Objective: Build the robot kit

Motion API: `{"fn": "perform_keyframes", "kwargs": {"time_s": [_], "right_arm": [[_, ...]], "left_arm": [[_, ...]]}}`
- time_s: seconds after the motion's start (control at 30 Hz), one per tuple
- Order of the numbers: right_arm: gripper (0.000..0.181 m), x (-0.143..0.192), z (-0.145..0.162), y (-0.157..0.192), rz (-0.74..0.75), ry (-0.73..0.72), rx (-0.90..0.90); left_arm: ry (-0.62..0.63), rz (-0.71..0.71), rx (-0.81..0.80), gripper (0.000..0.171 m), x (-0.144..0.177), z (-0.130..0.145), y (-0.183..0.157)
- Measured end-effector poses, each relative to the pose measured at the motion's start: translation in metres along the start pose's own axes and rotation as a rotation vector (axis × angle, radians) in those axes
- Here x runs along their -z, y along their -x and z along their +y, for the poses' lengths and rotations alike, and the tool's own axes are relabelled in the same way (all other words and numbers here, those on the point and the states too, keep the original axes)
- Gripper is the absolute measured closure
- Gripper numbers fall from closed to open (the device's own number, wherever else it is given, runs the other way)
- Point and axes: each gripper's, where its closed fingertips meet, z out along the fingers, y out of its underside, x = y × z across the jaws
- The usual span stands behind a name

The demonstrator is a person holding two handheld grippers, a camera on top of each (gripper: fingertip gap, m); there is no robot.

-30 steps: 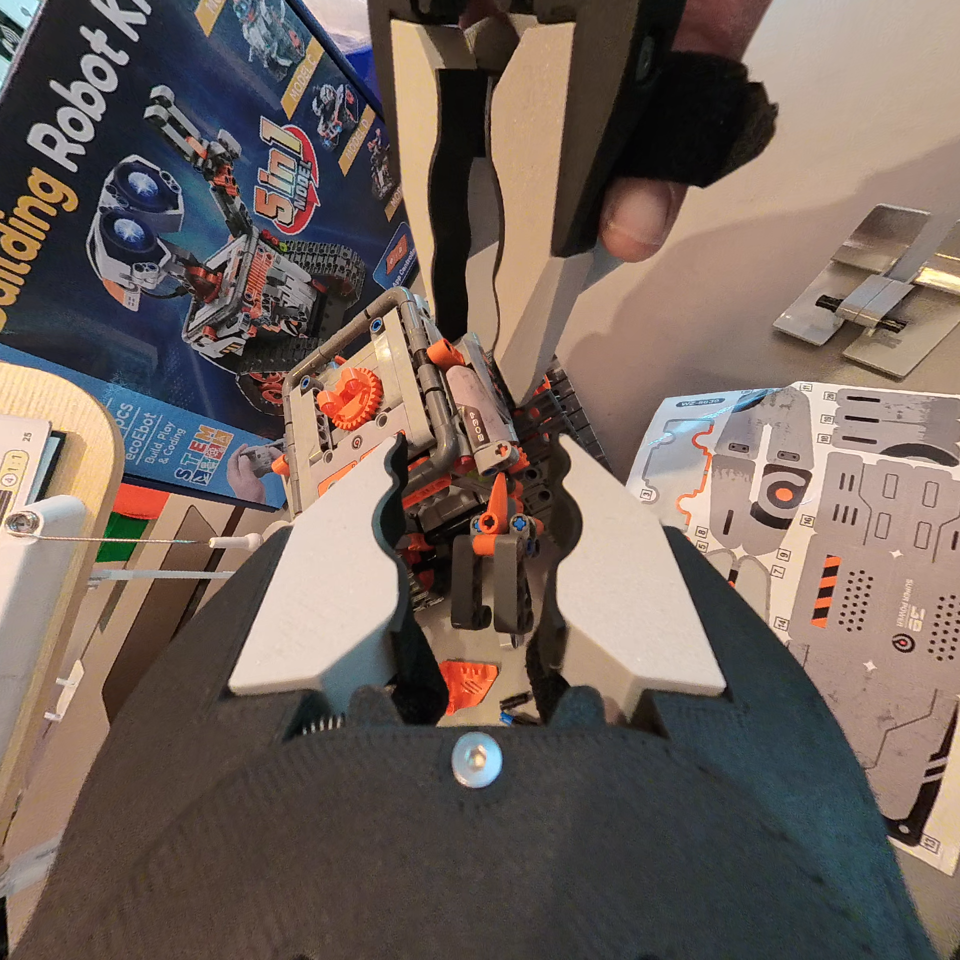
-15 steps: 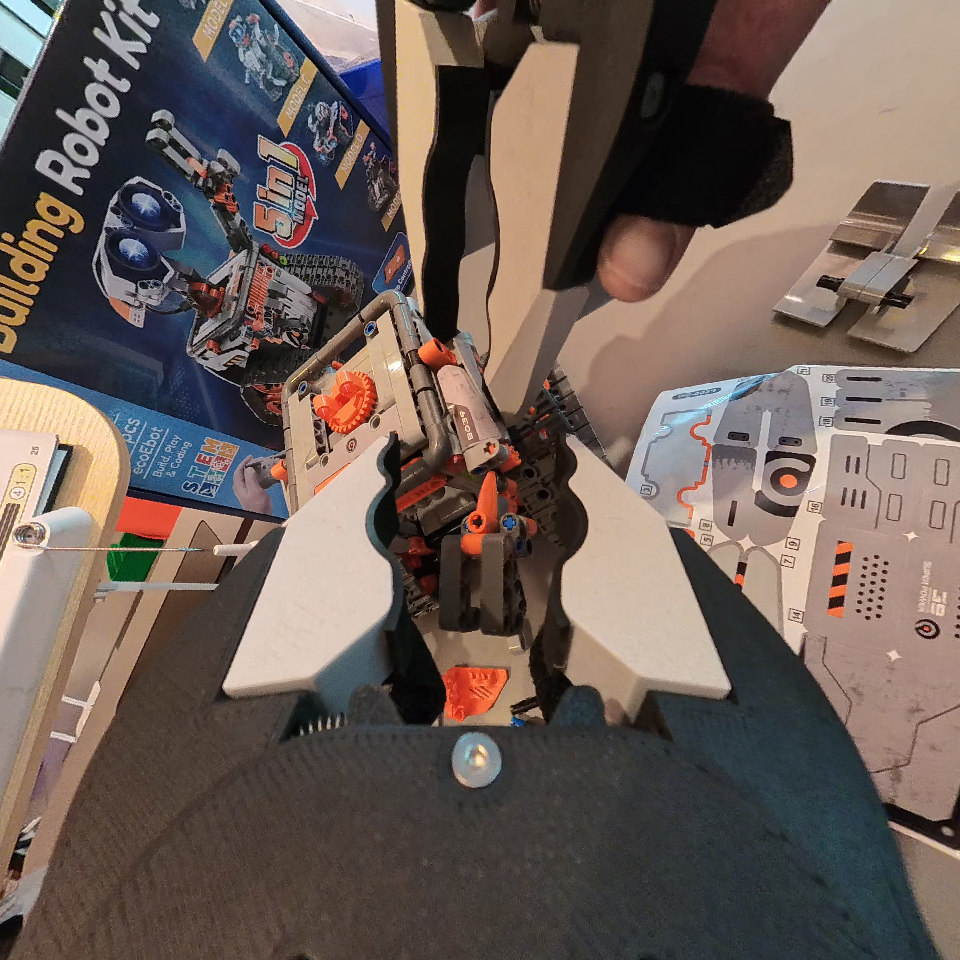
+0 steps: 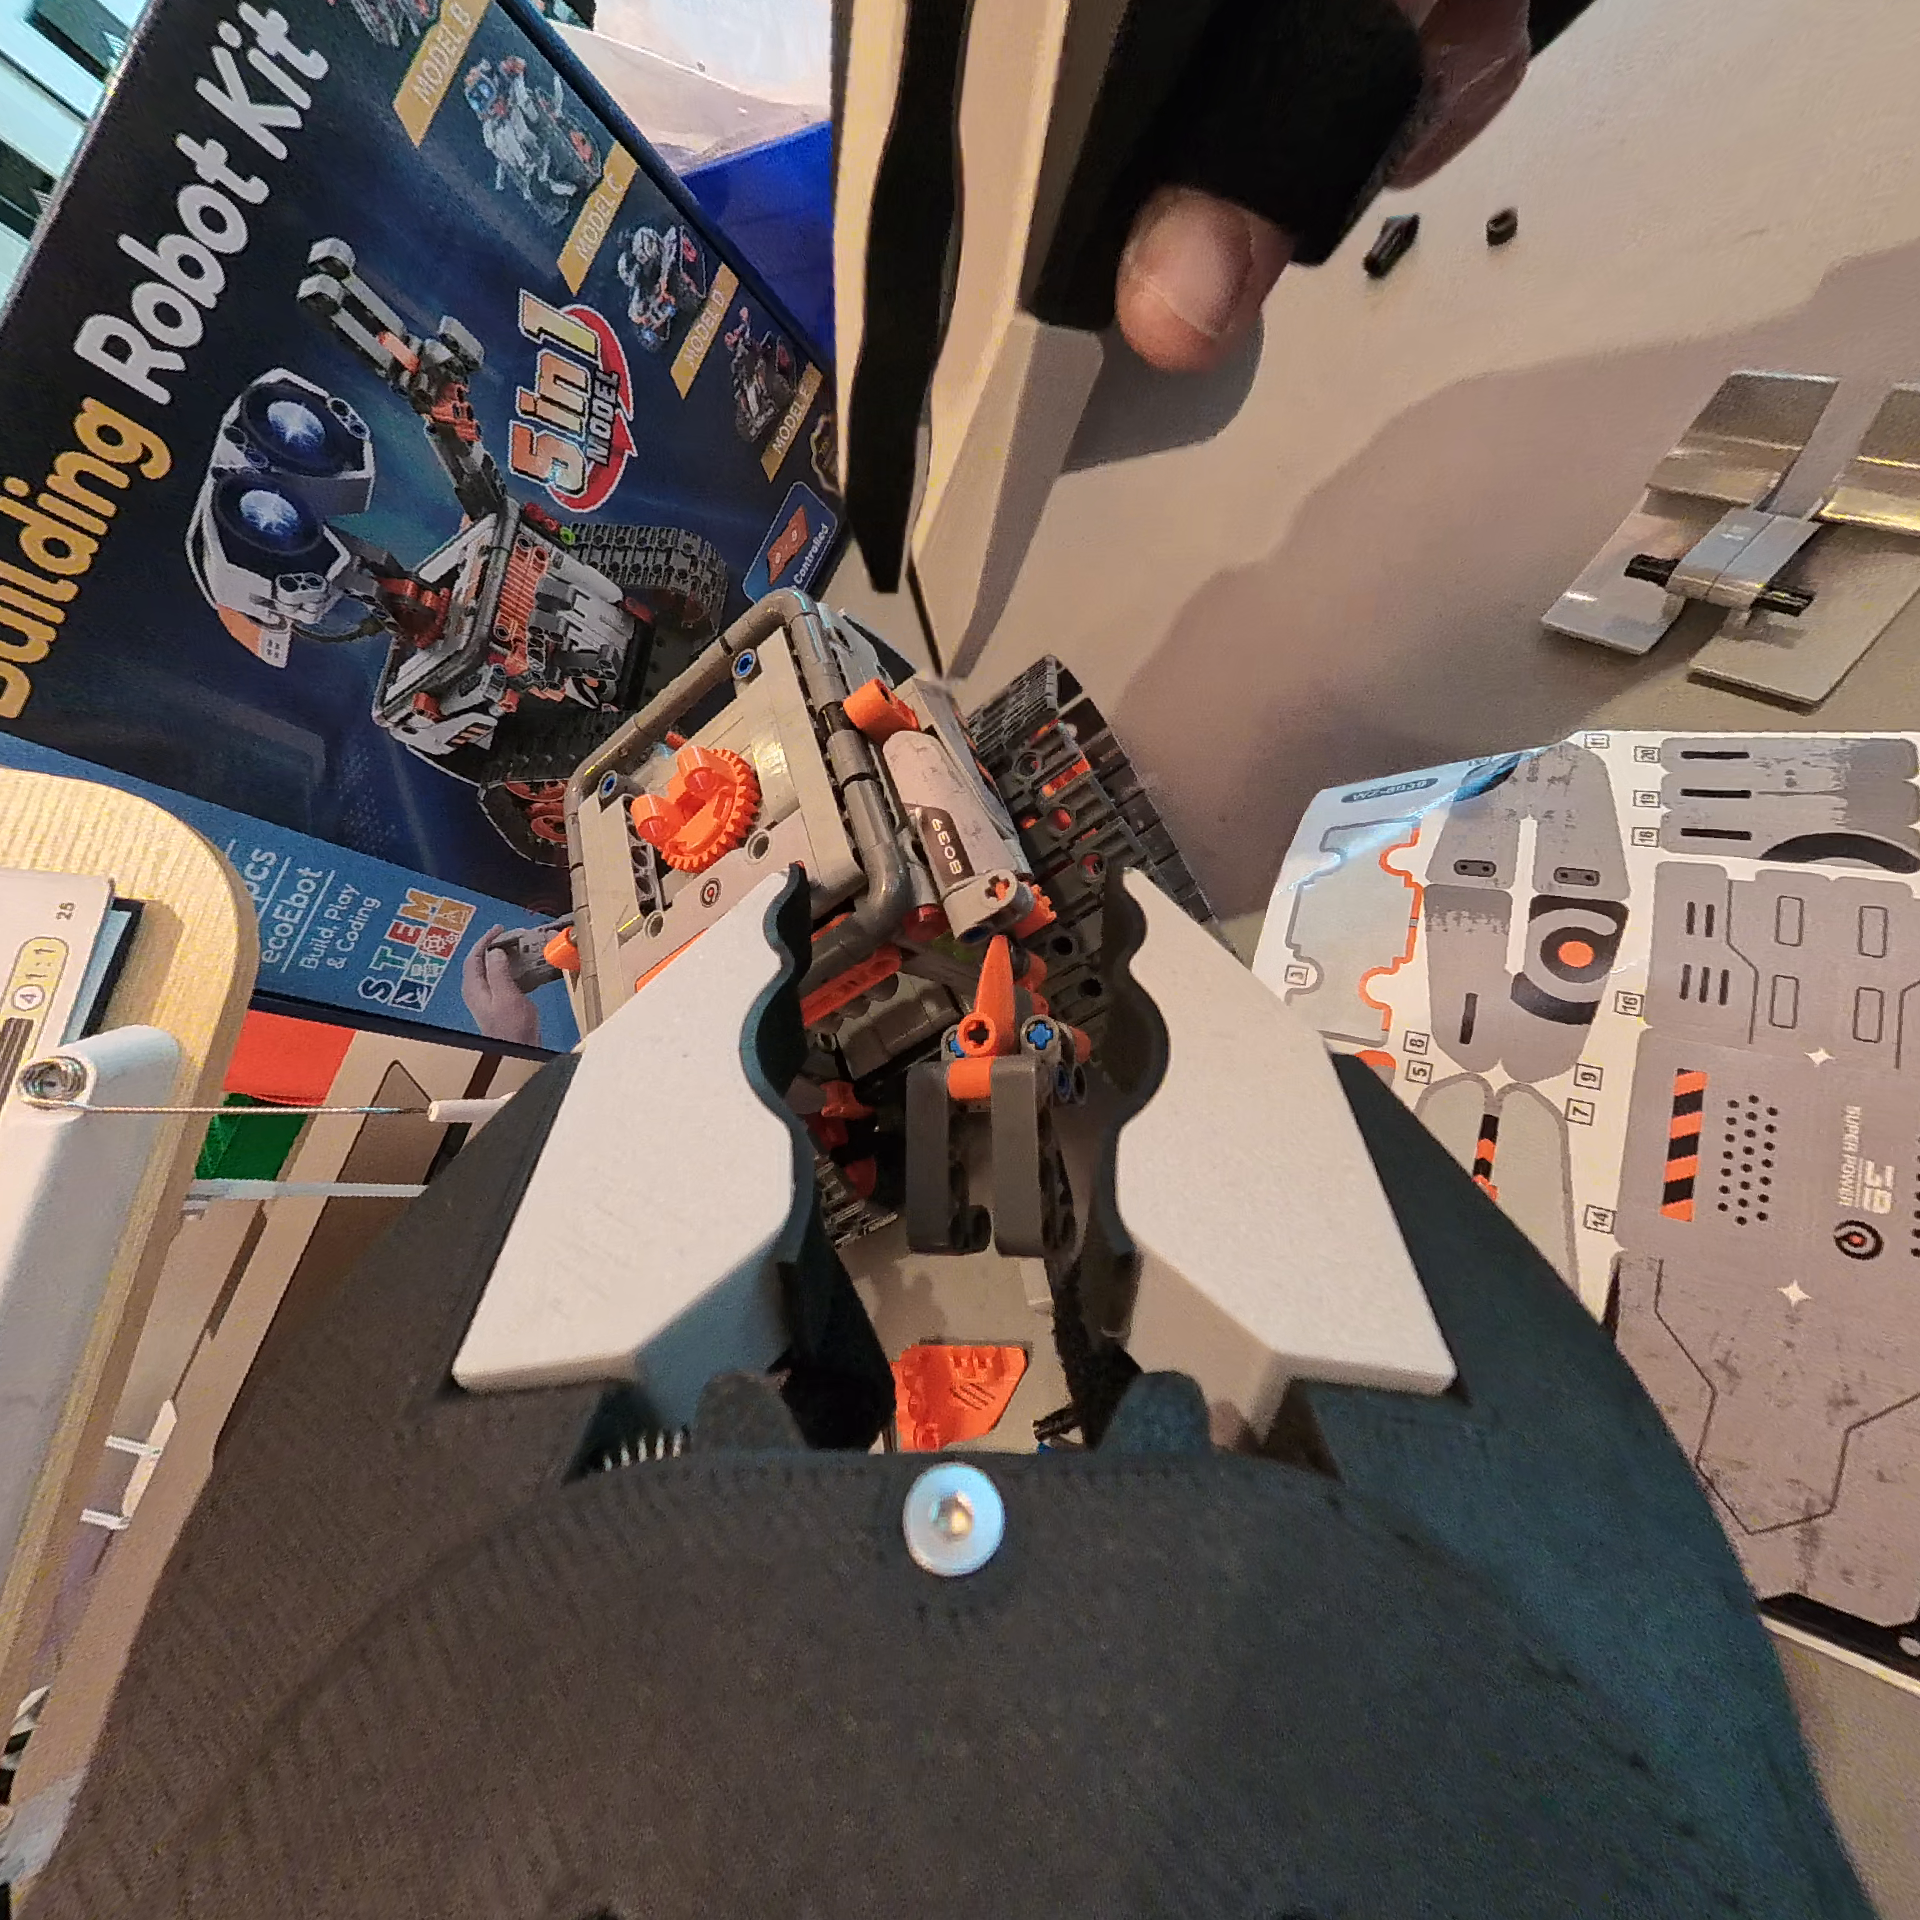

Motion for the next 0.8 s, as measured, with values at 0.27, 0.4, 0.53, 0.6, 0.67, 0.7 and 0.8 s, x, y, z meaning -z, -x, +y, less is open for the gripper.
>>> {"fn": "perform_keyframes", "kwargs": {"time_s": [0.27, 0.4, 0.53, 0.6, 0.67, 0.7, 0.8], "right_arm": [[0.144, 0.001, -0.001, -0.014, 0.030, -0.044, -0.037], [0.141, 0.006, -0.013, 0.000, -0.020, -0.095, -0.006], [0.137, -0.004, -0.006, 0.001, -0.004, -0.069, -0.004], [0.138, 0.006, -0.007, -0.009, 0.046, -0.071, 0.010], [0.141, 0.017, -0.014, -0.006, 0.013, -0.120, -0.018], [0.141, 0.020, -0.014, -0.006, 0.012, -0.122, -0.016], [0.138, 0.026, -0.011, -0.005, 0.016, -0.136, -0.014]], "left_arm": [[0.005, 0.007, 0.004, 0.118, 0.000, 0.000, 0.001], [0.002, 0.021, 0.015, 0.118, 0.001, 0.000, 0.001], [0.017, 0.020, 0.017, 0.118, 0.001, 0.002, 0.002], [0.020, 0.027, 0.021, 0.117, 0.002, 0.002, 0.002], [0.014, 0.042, 0.019, 0.121, 0.007, 0.002, 0.005], [0.001, 0.052, 0.030, 0.120, 0.011, 0.001, 0.009], [-0.009, 0.069, 0.111, 0.108, 0.024, 0.002, 0.030]]}}
